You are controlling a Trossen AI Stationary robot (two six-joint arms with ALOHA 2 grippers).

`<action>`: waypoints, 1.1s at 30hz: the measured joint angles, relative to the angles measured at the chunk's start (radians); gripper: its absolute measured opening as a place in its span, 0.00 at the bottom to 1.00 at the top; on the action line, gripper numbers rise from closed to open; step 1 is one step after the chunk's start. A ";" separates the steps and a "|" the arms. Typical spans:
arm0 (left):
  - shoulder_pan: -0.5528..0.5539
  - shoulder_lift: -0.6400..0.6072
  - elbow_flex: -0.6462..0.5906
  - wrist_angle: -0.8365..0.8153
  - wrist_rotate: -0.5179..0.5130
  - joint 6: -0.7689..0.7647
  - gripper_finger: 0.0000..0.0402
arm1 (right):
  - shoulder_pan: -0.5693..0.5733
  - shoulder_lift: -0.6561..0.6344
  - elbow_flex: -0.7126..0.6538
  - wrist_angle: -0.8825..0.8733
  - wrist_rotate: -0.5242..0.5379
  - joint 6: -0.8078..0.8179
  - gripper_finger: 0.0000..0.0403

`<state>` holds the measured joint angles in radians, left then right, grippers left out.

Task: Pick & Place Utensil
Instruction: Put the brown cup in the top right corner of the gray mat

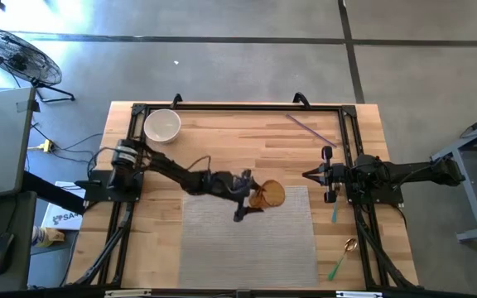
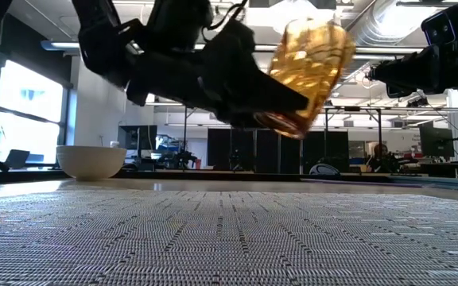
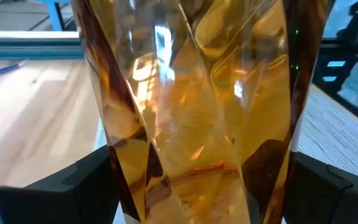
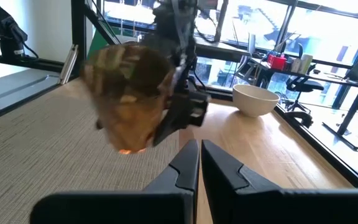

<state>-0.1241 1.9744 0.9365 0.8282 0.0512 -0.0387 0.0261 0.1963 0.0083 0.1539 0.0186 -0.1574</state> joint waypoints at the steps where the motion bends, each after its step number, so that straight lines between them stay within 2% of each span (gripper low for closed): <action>1: -0.012 0.016 0.010 -0.001 -0.022 -0.007 0.82 | 0.000 0.001 0.000 0.000 0.000 0.000 0.03; 9: -0.055 0.154 0.113 -0.001 -0.164 -0.057 0.82 | 0.000 0.013 0.000 0.000 0.000 0.000 0.03; 16: -0.053 0.234 0.154 0.036 -0.175 -0.124 0.82 | 0.000 0.016 0.000 0.008 0.000 -0.047 0.03; 20: -0.053 0.235 0.153 0.030 -0.195 -0.126 0.82 | 0.000 0.015 0.000 0.007 0.000 -0.073 0.03; 24: -0.053 0.236 0.153 0.021 -0.201 -0.124 0.82 | 0.000 0.018 0.000 0.024 0.000 -0.003 0.03; 30: -0.053 0.236 0.150 -0.004 -0.232 -0.117 0.82 | 0.000 0.018 0.000 0.079 0.000 0.194 0.03; 33: -0.053 0.236 0.150 -0.006 -0.244 -0.108 0.82 | 0.000 0.018 0.000 0.087 -0.001 0.204 0.03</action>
<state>-0.1776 2.2101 1.0863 0.8222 -0.1933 -0.1463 0.0257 0.2146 0.0084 0.2413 0.0180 0.0465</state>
